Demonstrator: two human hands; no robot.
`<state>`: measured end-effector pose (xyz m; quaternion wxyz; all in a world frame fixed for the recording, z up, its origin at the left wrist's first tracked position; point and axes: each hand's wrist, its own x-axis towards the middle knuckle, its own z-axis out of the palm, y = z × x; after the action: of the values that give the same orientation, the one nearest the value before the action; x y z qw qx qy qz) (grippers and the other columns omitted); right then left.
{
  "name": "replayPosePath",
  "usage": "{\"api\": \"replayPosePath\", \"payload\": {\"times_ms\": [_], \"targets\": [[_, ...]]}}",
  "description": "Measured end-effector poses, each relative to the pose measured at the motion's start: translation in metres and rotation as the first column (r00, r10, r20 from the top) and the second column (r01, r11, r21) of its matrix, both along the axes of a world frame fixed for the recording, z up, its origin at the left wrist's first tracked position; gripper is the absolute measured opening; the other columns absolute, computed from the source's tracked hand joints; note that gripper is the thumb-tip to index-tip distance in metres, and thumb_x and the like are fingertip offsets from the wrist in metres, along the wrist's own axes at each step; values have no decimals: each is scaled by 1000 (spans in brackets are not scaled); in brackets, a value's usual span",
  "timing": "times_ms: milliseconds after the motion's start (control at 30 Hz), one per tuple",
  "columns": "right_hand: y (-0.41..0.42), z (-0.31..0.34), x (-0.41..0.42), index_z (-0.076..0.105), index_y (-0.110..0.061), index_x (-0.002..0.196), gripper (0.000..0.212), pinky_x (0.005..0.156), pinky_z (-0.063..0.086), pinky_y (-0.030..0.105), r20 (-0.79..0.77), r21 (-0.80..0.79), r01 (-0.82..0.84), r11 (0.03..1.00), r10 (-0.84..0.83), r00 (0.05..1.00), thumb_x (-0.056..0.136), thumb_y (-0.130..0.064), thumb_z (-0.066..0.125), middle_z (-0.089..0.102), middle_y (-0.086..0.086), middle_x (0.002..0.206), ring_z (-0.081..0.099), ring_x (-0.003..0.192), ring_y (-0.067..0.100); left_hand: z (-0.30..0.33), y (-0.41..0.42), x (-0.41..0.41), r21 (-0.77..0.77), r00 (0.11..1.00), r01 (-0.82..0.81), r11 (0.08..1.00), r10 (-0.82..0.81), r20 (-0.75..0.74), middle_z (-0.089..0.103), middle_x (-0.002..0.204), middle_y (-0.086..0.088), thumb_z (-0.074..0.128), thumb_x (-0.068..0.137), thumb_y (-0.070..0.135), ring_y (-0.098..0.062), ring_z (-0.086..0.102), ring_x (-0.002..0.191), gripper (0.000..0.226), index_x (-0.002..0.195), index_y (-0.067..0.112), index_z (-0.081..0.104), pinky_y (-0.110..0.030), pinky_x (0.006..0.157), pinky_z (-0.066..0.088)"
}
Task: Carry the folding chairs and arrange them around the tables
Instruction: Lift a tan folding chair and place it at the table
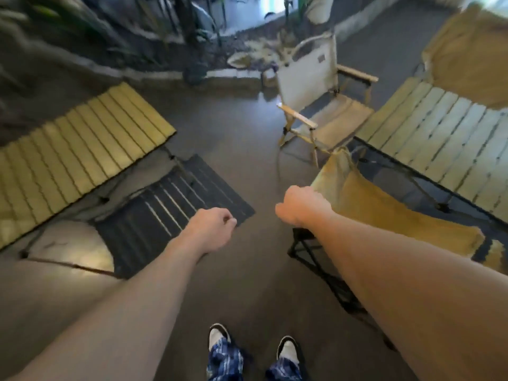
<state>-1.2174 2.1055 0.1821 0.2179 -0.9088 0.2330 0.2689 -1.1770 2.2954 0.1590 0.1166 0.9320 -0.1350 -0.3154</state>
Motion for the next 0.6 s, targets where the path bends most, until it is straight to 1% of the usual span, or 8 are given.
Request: {"api": "replayPosePath", "payload": {"times_ms": [100, 167, 267, 300, 367, 467, 533, 600], "targets": [[93, 35, 31, 50, -10, 87, 17, 74, 45, 35, 66, -5, -223, 975, 223, 973, 91, -26, 51, 58, 13, 104, 61, 91, 36, 20, 112, -21, -4, 965, -257, 966, 257, 45, 68, 110, 1, 40, 102, 36, -19, 63, 95, 31, 118, 23, 64, -37, 89, 53], [161, 56, 41, 50, -10, 86, 18, 73, 45, 36, 97, -6, -365, 931, 364, 926, 92, -26, 50, 56, 12, 98, 56, 84, 34, 28, 181, -45, -7, 911, -407, 913, 406, 73, 68, 101, 2, 40, 101, 36, -16, 63, 87, 30, 112, 23, 65, -34, 82, 54], [272, 71, 35, 50, -10, 79, 22, 67, 46, 34, 129, 8, -565, 825, 560, 819, 93, -26, 48, 57, 11, 87, 56, 73, 29, 35, 277, -92, -45, 810, -576, 816, 578, 103, 67, 101, 3, 41, 100, 32, -17, 61, 89, 28, 105, 22, 66, -31, 78, 50], [303, 72, 29, 49, -11, 77, 24, 67, 47, 34, 133, 10, -621, 784, 614, 778, 93, -27, 47, 56, 11, 85, 56, 73, 29, 34, 302, -108, -62, 781, -614, 787, 617, 100, 66, 99, 2, 41, 100, 29, -17, 61, 88, 27, 102, 22, 67, -30, 77, 49], [382, 69, 6, 48, -10, 82, 23, 71, 48, 36, 127, 19, -729, 684, 722, 680, 93, -29, 47, 53, 11, 86, 56, 78, 32, 34, 364, -155, -67, 710, -695, 716, 698, 93, 66, 96, 1, 41, 99, 24, -18, 60, 87, 26, 97, 20, 66, -29, 74, 45], [479, 62, -39, 49, -9, 92, 18, 78, 50, 40, 82, 25, -825, 565, 821, 565, 94, -26, 47, 50, 11, 84, 56, 85, 36, 29, 440, -220, -17, 621, -780, 626, 776, 113, 70, 105, -5, 40, 97, 21, -24, 63, 98, 27, 87, 16, 65, -28, 80, 45], [543, 55, -74, 49, -7, 91, 18, 83, 53, 43, 57, 25, -871, 490, 869, 491, 94, -24, 46, 51, 13, 88, 57, 85, 37, 22, 490, -270, 20, 526, -850, 527, 844, 109, 69, 110, -9, 40, 97, 20, -27, 62, 104, 31, 95, 10, 70, -31, 85, 47], [599, 44, -105, 50, -5, 83, 21, 82, 55, 44, 43, 34, -905, 424, 904, 426, 92, -24, 47, 55, 13, 87, 60, 82, 35, 9, 533, -319, 33, 414, -910, 413, 908, 69, 68, 114, -10, 40, 95, 19, -29, 62, 105, 32, 104, 12, 70, -33, 86, 48]]}}
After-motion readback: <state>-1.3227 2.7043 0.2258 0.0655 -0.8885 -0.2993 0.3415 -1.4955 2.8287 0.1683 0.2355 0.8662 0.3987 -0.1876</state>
